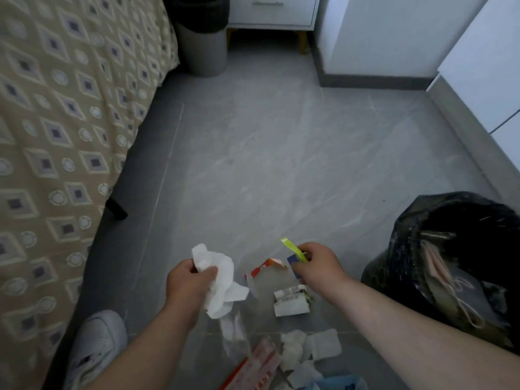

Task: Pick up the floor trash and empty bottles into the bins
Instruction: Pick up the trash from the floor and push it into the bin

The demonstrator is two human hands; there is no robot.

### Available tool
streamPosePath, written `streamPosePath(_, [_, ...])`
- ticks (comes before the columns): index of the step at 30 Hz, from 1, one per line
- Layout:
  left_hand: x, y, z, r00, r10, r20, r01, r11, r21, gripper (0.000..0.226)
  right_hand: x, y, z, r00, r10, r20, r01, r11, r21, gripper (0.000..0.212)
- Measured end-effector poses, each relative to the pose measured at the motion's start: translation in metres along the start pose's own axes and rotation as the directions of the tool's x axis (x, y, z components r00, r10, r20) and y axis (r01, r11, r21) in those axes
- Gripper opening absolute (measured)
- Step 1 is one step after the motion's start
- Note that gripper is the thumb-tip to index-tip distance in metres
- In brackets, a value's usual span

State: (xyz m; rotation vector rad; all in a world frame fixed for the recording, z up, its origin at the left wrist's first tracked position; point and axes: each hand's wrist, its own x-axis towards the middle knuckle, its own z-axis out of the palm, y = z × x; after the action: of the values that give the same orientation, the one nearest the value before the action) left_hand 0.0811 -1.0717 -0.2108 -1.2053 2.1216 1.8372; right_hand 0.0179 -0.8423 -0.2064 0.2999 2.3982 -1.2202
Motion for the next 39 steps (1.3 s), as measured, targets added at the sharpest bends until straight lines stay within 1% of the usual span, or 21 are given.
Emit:
streamPosePath(5, [-0.040, 0.048, 0.003, 0.997, 0.072, 0.026, -0.070, 0.994, -0.085, 0.010, -0.039, -0.055, -0.070, 0.998, -0.045, 0.044, 0.039, 0.992, 0.117, 0.020])
streamPosePath(7, [-0.059, 0.069, 0.011, 0.994, 0.091, 0.063, -0.082, 0.988, -0.128, 0.010, -0.058, -0.071, -0.104, 0.997, -0.077, 0.029, 0.072, 0.986, 0.148, 0.019])
streamPosePath(9, [-0.079, 0.088, 0.025, 0.989, 0.097, 0.111, -0.079, 0.985, -0.155, 0.013, -0.076, -0.079, -0.139, 0.996, -0.083, -0.016, 0.085, 0.976, 0.200, 0.019])
streamPosePath(13, [-0.127, 0.122, 0.070, 0.970, 0.105, 0.221, -0.051, 0.970, -0.237, 0.018, -0.109, -0.066, -0.204, 0.990, -0.081, -0.118, 0.109, 0.960, 0.259, 0.019])
streamPosePath(15, [-0.152, 0.135, 0.099, 0.957, 0.114, 0.268, -0.045, 0.967, -0.252, 0.017, -0.121, -0.052, -0.232, 0.986, -0.064, -0.155, 0.109, 0.948, 0.301, 0.017])
streamPosePath(18, [-0.181, 0.146, 0.150, 0.938, 0.120, 0.325, -0.027, 0.960, -0.277, 0.014, -0.131, -0.025, -0.267, 0.977, 0.017, -0.212, 0.068, 0.920, 0.386, 0.018])
streamPosePath(21, [-0.201, 0.147, 0.201, 0.932, 0.140, 0.334, -0.064, 0.972, -0.227, 0.022, -0.131, 0.003, -0.297, 0.959, 0.098, -0.267, 0.046, 0.872, 0.486, 0.017])
streamPosePath(22, [-0.206, 0.144, 0.217, 0.934, 0.145, 0.326, -0.083, 0.977, -0.197, 0.022, -0.131, 0.012, -0.305, 0.953, 0.122, -0.279, 0.039, 0.860, 0.509, 0.017])
streamPosePath(26, [-0.224, 0.136, 0.270, 0.953, 0.152, 0.262, -0.145, 0.988, -0.045, 0.009, -0.125, 0.047, -0.330, 0.925, 0.214, -0.315, 0.008, 0.816, 0.578, 0.016])
streamPosePath(29, [-0.225, 0.127, 0.297, 0.953, 0.167, 0.252, -0.182, 0.983, 0.035, 0.016, -0.119, 0.066, -0.335, 0.901, 0.291, -0.323, -0.036, 0.790, 0.612, 0.018])
streamPosePath(31, [-0.221, 0.120, 0.306, 0.955, 0.150, 0.257, -0.172, 0.983, 0.064, 0.016, -0.115, 0.073, -0.335, 0.892, 0.324, -0.316, -0.064, 0.782, 0.620, 0.021])
streamPosePath(32, [-0.218, 0.116, 0.308, 0.955, 0.126, 0.268, -0.148, 0.987, 0.062, 0.015, -0.113, 0.075, -0.333, 0.887, 0.338, -0.316, -0.081, 0.785, 0.614, 0.021])
streamPosePath(34, [-0.214, 0.112, 0.307, 0.940, 0.065, 0.335, -0.098, 0.992, 0.083, 0.012, -0.111, 0.076, -0.331, 0.880, 0.351, -0.320, -0.114, 0.811, 0.574, 0.018])
streamPosePath(37, [-0.213, 0.116, 0.298, 0.886, -0.010, 0.463, -0.069, 0.986, 0.154, 0.017, -0.111, 0.071, -0.328, 0.885, 0.343, -0.313, -0.144, 0.843, 0.518, 0.014])
streamPosePath(39, [-0.219, 0.124, 0.286, 0.850, 0.015, 0.527, -0.132, 0.974, 0.185, 0.012, -0.115, 0.065, -0.324, 0.899, 0.320, -0.298, -0.155, 0.871, 0.466, 0.013])
